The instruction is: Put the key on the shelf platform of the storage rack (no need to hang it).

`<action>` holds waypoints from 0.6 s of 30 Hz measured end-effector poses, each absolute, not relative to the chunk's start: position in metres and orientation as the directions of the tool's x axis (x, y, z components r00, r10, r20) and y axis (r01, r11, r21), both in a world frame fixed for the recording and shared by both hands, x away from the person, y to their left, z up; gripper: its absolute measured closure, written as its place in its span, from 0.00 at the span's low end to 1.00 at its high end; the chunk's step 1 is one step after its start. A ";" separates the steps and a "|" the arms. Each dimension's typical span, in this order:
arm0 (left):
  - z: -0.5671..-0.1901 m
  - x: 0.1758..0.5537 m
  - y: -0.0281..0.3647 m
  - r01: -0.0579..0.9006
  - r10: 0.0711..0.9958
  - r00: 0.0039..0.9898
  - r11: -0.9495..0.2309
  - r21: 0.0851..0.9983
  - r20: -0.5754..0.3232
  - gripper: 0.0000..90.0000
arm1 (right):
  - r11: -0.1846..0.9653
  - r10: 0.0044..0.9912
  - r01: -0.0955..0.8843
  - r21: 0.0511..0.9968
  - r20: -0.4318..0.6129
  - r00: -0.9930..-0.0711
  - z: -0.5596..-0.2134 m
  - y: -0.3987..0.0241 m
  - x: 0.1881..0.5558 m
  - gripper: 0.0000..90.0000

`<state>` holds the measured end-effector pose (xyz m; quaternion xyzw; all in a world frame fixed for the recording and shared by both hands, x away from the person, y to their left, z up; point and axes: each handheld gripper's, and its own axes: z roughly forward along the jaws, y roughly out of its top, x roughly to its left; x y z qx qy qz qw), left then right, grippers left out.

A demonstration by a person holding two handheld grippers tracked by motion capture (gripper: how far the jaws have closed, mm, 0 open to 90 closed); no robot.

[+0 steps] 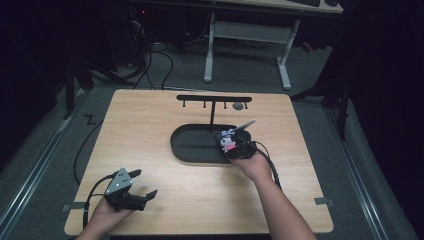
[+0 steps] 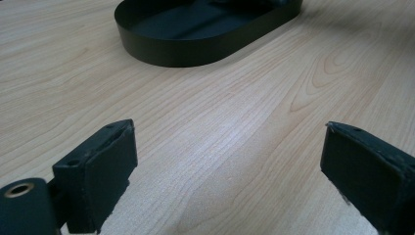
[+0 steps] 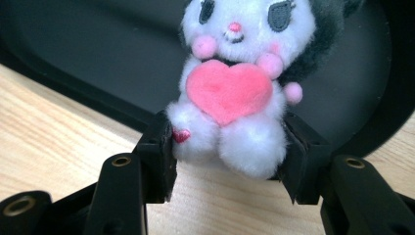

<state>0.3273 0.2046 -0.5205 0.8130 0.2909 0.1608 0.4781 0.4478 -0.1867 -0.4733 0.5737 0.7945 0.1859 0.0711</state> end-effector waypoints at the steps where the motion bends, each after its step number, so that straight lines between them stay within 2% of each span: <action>1: -0.521 0.327 0.205 0.321 0.626 0.779 -0.374 0.870 -0.018 0.08 | 0.262 0.940 0.888 0.379 0.107 -0.323 -0.475 -0.186 0.449 0.52; 8: -0.521 0.327 0.206 0.321 0.628 0.778 -0.370 0.872 -0.020 0.08 | 0.256 0.938 0.888 0.383 0.124 -0.324 -0.478 -0.181 0.453 0.46; 18: -0.520 0.327 0.205 0.319 0.625 0.780 -0.374 0.871 -0.017 0.08 | 0.236 0.940 0.878 0.417 0.130 -0.315 -0.458 -0.183 0.451 0.42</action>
